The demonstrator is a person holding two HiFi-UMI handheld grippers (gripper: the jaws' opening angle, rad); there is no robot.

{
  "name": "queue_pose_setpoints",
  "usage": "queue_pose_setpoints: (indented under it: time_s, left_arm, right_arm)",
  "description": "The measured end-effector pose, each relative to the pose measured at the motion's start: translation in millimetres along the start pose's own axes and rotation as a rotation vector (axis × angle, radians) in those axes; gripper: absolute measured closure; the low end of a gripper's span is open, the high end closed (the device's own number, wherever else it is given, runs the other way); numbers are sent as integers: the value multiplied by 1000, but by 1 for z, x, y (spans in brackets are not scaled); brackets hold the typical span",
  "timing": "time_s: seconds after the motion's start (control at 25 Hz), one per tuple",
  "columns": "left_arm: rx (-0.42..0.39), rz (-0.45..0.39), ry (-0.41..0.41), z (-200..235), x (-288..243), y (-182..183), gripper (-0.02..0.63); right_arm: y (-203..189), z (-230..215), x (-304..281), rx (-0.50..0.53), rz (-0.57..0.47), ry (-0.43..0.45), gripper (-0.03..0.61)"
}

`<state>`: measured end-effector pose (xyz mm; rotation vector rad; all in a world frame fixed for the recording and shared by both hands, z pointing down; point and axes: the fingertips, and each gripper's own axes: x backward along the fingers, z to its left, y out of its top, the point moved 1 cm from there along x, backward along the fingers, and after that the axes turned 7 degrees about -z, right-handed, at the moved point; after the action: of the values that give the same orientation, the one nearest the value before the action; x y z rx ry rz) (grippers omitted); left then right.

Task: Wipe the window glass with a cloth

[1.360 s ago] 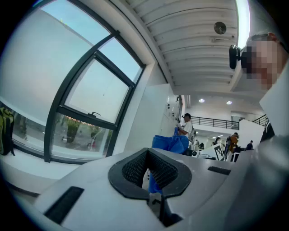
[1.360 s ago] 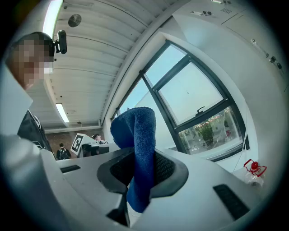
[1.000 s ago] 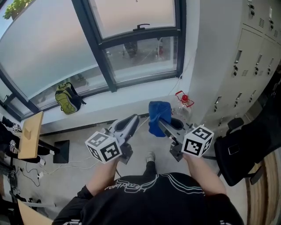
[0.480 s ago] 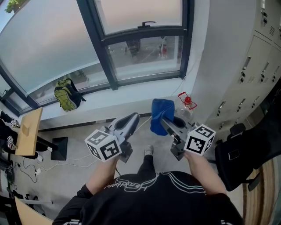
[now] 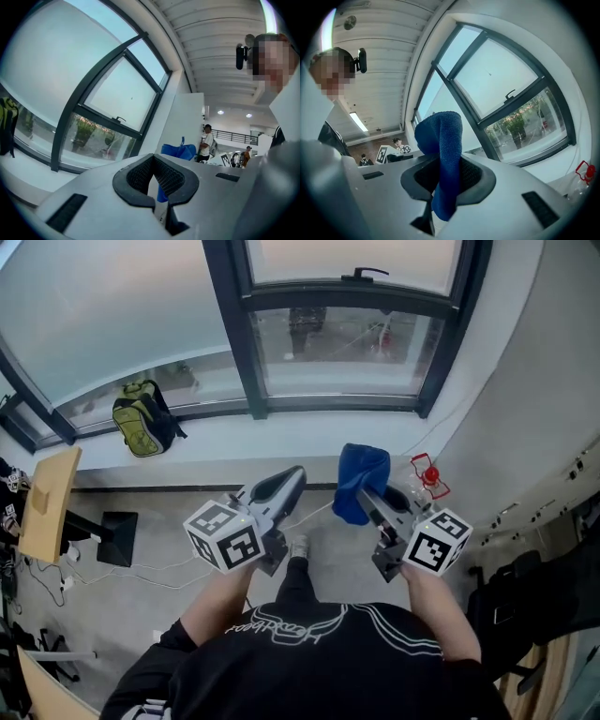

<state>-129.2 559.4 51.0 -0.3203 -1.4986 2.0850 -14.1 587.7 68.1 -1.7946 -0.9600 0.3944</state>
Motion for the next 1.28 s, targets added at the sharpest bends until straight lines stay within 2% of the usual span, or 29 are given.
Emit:
queue_pose_setpoints:
  time_s: [0.12, 0.28, 0.4, 0.56, 0.68, 0.84, 1.0, 1.28]
  left_arm:
    - [32, 19, 34, 81, -28, 20, 607]
    - [4, 53, 95, 209, -70, 50, 607]
    - [14, 50, 129, 299, -105, 76, 607]
    - [19, 47, 129, 378, -144, 91, 607]
    - [32, 33, 128, 424, -163, 89, 607]
    - [50, 37, 139, 464, -177, 69, 607]
    - [88, 14, 186, 494, -179, 59, 607]
    - [75, -47, 309, 541, -189, 66, 607]
  right_arm:
    - [6, -40, -78, -10, 27, -8, 514]
    - [14, -95, -196, 6, 40, 11, 514]
    - [18, -139, -277, -8, 34, 18, 514]
    - [15, -192, -355, -8, 44, 2, 514]
    - [6, -225, -399, 30, 64, -6, 514]
    - [-4, -256, -444, 74, 89, -1, 514]
    - [-10, -275, -484, 80, 82, 26, 514]
    - [-34, -322, -552, 75, 91, 110, 514]
